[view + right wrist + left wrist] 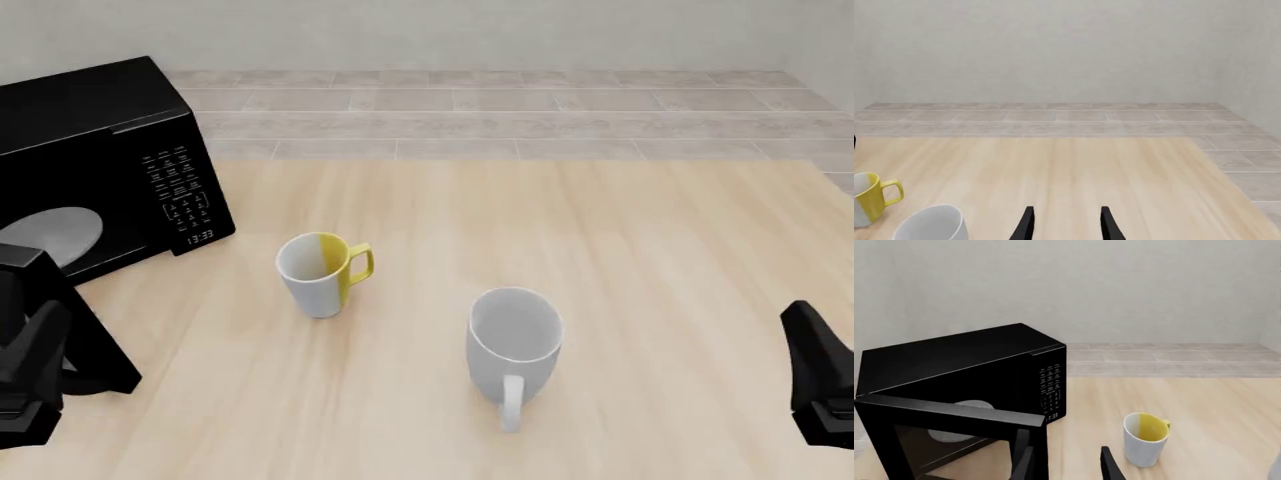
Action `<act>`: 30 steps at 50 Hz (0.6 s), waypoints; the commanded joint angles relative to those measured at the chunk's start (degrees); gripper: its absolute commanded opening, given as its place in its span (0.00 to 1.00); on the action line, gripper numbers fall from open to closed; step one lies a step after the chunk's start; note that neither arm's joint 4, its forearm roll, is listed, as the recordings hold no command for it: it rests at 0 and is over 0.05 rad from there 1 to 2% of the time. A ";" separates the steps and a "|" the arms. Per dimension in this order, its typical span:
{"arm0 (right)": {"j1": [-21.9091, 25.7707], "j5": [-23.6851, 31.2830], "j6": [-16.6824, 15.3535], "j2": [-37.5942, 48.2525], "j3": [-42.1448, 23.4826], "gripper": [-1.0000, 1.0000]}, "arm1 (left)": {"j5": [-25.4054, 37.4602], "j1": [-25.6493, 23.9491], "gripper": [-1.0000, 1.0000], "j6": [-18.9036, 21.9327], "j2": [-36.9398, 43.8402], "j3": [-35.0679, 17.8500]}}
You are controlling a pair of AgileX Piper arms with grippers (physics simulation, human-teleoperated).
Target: Close the microwave.
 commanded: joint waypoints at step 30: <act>-0.99 -0.53 -1.97 1.65 0.00 1.00 | 6.01 2.74 1.00 0.61 3.33 -3.48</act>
